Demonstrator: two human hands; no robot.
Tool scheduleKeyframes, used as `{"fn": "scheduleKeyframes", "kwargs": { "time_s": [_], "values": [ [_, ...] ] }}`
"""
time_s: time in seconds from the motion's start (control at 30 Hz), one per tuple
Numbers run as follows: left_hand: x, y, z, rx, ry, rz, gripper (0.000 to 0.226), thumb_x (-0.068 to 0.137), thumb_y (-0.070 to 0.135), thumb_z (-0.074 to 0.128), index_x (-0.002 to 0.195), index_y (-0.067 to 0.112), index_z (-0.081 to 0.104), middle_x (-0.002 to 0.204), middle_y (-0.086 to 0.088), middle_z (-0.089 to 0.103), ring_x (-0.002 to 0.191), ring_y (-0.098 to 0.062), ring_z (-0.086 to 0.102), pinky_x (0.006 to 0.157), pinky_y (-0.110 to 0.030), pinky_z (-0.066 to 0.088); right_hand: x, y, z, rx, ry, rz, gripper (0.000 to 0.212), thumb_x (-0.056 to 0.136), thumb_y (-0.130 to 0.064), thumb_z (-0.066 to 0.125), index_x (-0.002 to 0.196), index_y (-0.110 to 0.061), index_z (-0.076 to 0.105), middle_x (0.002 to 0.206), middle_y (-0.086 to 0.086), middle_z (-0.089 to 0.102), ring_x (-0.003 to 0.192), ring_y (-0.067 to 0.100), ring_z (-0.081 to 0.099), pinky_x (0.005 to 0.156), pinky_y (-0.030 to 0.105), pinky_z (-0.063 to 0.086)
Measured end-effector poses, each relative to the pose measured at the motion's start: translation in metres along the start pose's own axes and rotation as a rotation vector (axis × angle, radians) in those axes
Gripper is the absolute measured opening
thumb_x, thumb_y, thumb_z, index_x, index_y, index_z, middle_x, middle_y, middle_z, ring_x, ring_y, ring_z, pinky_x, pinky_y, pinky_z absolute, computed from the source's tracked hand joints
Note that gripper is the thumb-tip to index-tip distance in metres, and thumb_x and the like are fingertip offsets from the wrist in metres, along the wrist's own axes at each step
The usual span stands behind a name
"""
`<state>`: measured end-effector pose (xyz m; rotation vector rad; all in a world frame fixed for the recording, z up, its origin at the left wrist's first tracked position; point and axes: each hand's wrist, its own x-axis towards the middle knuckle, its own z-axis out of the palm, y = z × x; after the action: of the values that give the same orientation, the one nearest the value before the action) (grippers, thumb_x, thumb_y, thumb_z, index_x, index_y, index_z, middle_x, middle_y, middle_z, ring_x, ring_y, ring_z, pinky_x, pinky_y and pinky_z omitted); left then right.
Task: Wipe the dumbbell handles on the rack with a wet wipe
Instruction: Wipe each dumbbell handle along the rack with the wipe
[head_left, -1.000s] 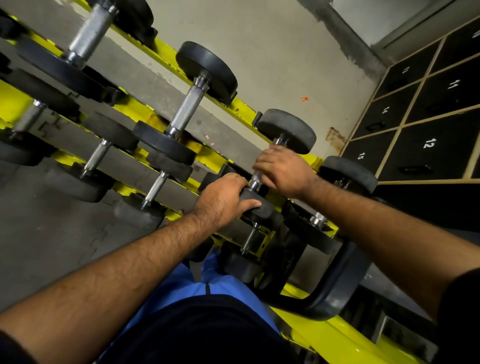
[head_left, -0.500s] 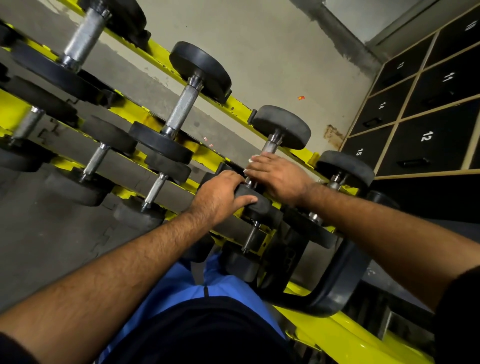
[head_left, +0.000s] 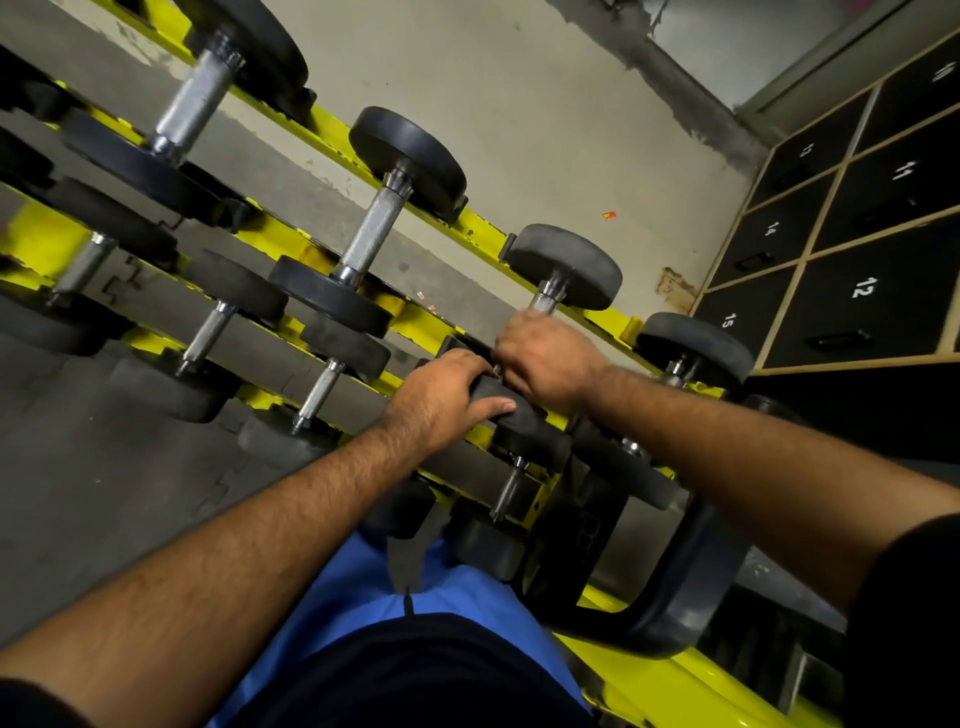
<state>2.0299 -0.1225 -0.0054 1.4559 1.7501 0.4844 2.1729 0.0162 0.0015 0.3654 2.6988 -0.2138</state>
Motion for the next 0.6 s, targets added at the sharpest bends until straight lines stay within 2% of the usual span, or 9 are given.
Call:
{"fn": "scheduleKeyframes", "kwargs": {
  "time_s": [0.07, 0.13, 0.2, 0.3, 0.37, 0.47, 0.6],
  "values": [
    [-0.001, 0.0, 0.001, 0.005, 0.01, 0.0, 0.059, 0.085, 0.059, 0.064, 0.125, 0.017, 0.06, 0.124, -0.001, 0.06, 0.113, -0.019, 0.057, 0.092, -0.034, 0.046, -0.013, 0.008, 0.003, 0.057, 0.069, -0.082, 0.033, 0.091, -0.03, 0.045, 0.106, -0.012, 0.069, 0.104, 0.005, 0.068, 0.103, 0.026, 0.059, 0.104, 0.042, 0.041],
    [-0.001, 0.0, 0.002, 0.006, 0.012, -0.003, 0.058, 0.085, 0.058, 0.065, 0.125, 0.016, 0.061, 0.124, -0.001, 0.06, 0.114, -0.019, 0.057, 0.093, -0.033, 0.046, -0.017, 0.026, -0.001, 0.042, 0.195, 0.034, 0.036, 0.093, -0.027, 0.047, 0.116, -0.009, 0.067, 0.115, 0.01, 0.067, 0.113, 0.029, 0.059, 0.107, 0.042, 0.041],
    [-0.001, -0.001, 0.001, 0.013, 0.012, -0.004, 0.057, 0.085, 0.057, 0.066, 0.124, 0.016, 0.062, 0.122, -0.001, 0.062, 0.113, -0.019, 0.058, 0.092, -0.034, 0.047, -0.018, 0.029, 0.003, 0.015, 0.24, 0.1, 0.04, 0.091, -0.023, 0.046, 0.12, -0.006, 0.066, 0.122, 0.015, 0.066, 0.12, 0.032, 0.058, 0.108, 0.042, 0.041],
    [-0.002, 0.002, 0.0, 0.055, 0.008, 0.001, 0.056, 0.086, 0.057, 0.065, 0.123, 0.016, 0.062, 0.121, -0.002, 0.063, 0.112, -0.02, 0.058, 0.091, -0.034, 0.048, -0.02, 0.017, 0.014, 0.014, 0.163, -0.112, 0.037, 0.088, -0.016, 0.053, 0.12, -0.009, 0.069, 0.122, 0.01, 0.068, 0.121, 0.03, 0.059, 0.11, 0.044, 0.039],
    [-0.005, 0.008, 0.0, 0.097, 0.011, 0.011, 0.053, 0.088, 0.055, 0.063, 0.125, 0.017, 0.061, 0.122, -0.002, 0.062, 0.113, -0.02, 0.058, 0.09, -0.034, 0.049, -0.02, 0.016, 0.009, 0.033, 0.151, -0.15, 0.032, 0.088, -0.015, 0.06, 0.118, -0.012, 0.07, 0.12, 0.007, 0.07, 0.119, 0.028, 0.061, 0.108, 0.041, 0.04],
    [-0.01, 0.018, 0.001, 0.161, 0.038, 0.011, 0.044, 0.092, 0.046, 0.061, 0.125, 0.017, 0.062, 0.123, -0.002, 0.062, 0.113, -0.021, 0.058, 0.089, -0.034, 0.048, -0.02, 0.014, -0.004, 0.073, 0.195, -0.068, 0.033, 0.087, -0.016, 0.049, 0.11, -0.014, 0.072, 0.107, 0.006, 0.073, 0.104, 0.028, 0.066, 0.094, 0.04, 0.051],
    [-0.016, 0.039, 0.006, 0.207, 0.103, -0.022, 0.033, 0.093, 0.039, 0.059, 0.119, 0.02, 0.063, 0.117, 0.0, 0.063, 0.105, -0.021, 0.06, 0.085, -0.035, 0.05, -0.039, 0.004, -0.009, 0.381, 0.309, 0.199, 0.04, 0.083, -0.025, 0.044, 0.109, -0.022, 0.074, 0.107, 0.0, 0.074, 0.1, 0.022, 0.067, 0.084, 0.036, 0.054]
  ]
}}
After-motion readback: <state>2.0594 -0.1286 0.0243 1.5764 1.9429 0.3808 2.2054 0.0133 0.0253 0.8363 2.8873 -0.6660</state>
